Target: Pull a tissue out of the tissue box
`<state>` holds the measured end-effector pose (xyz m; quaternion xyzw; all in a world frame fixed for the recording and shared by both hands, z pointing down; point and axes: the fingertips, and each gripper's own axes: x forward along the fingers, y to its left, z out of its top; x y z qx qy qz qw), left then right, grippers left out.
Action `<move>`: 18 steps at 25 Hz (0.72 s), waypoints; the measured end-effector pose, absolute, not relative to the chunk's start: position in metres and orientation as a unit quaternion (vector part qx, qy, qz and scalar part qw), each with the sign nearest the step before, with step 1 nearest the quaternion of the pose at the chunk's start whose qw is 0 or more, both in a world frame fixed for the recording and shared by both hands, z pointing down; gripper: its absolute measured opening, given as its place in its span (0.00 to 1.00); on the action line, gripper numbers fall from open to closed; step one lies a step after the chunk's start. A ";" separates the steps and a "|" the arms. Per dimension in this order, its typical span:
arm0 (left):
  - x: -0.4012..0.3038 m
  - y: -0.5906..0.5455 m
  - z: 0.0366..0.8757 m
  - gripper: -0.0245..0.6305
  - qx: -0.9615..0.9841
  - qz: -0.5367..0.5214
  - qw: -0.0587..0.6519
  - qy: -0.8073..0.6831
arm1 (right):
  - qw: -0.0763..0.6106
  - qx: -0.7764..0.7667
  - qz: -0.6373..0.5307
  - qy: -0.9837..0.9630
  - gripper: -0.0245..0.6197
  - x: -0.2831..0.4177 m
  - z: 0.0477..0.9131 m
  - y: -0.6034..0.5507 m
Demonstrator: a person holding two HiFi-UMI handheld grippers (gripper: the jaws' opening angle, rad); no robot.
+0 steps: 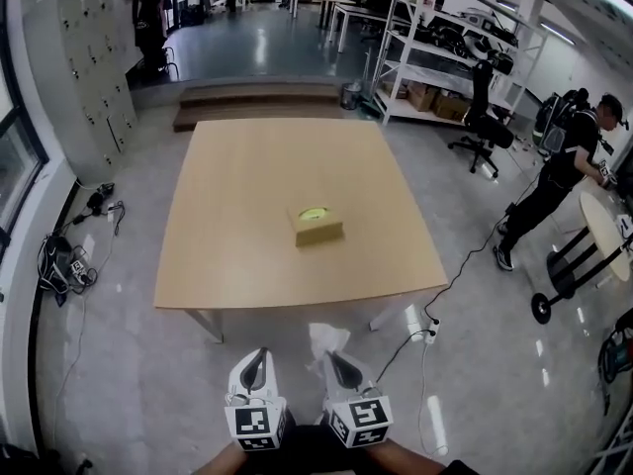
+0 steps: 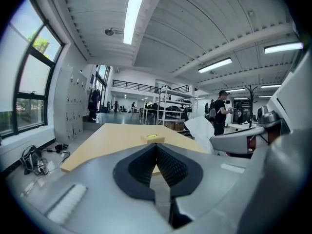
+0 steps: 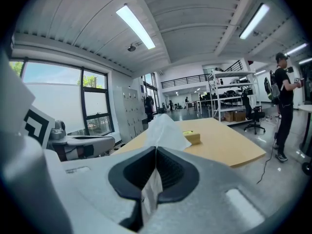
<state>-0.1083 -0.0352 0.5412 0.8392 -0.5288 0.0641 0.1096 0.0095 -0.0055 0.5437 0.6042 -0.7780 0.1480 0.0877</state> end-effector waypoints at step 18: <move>-0.112 -0.029 0.547 0.07 0.839 0.070 0.106 -0.528 | 0.098 0.597 0.134 -0.785 0.03 0.001 0.536 0.000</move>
